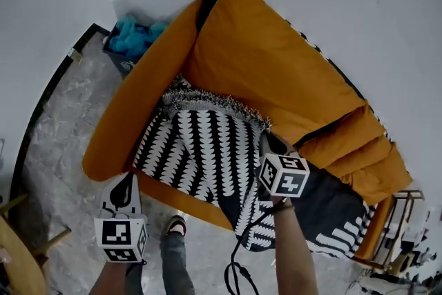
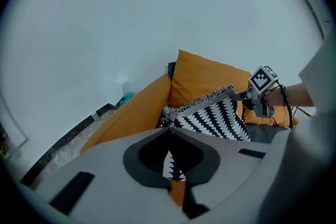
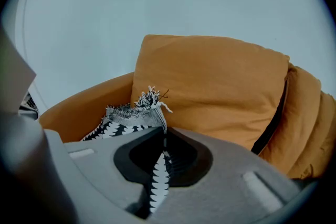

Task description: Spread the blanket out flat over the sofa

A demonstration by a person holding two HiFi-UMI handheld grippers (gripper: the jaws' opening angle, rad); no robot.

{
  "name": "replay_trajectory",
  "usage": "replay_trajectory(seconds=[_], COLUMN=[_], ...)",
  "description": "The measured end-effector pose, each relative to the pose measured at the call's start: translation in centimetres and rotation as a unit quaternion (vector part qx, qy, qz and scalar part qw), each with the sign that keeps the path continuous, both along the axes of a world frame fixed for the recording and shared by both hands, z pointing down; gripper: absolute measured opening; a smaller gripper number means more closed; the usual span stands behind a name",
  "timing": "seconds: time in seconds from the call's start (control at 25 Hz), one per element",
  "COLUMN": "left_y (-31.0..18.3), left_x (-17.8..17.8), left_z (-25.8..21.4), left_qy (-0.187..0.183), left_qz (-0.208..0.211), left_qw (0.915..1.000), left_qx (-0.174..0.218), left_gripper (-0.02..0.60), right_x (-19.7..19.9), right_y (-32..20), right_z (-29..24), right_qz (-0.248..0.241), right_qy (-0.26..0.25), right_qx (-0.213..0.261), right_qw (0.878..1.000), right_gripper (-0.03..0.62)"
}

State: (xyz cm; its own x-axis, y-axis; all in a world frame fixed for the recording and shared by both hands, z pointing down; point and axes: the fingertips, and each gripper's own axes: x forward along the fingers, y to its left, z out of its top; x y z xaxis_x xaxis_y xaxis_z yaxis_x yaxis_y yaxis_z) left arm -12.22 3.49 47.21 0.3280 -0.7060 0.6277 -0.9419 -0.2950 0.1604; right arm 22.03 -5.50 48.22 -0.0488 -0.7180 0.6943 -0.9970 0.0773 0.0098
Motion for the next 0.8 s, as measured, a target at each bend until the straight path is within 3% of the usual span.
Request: replay_trajectory(seconds=[0.8], left_y=[2.7], left_x=[-5.2], left_z=[-4.9], left_qy=[0.003], left_qz=[0.024], left_qw=[0.9996], left_qx=[0.017], left_gripper=[-0.011], right_x=[-9.9], right_y=[5.5], right_z=[-6.6], right_qz=[-0.023], right_qy=[-0.050], right_qx=[0.009], right_qw=[0.998], right_gripper=[0.020])
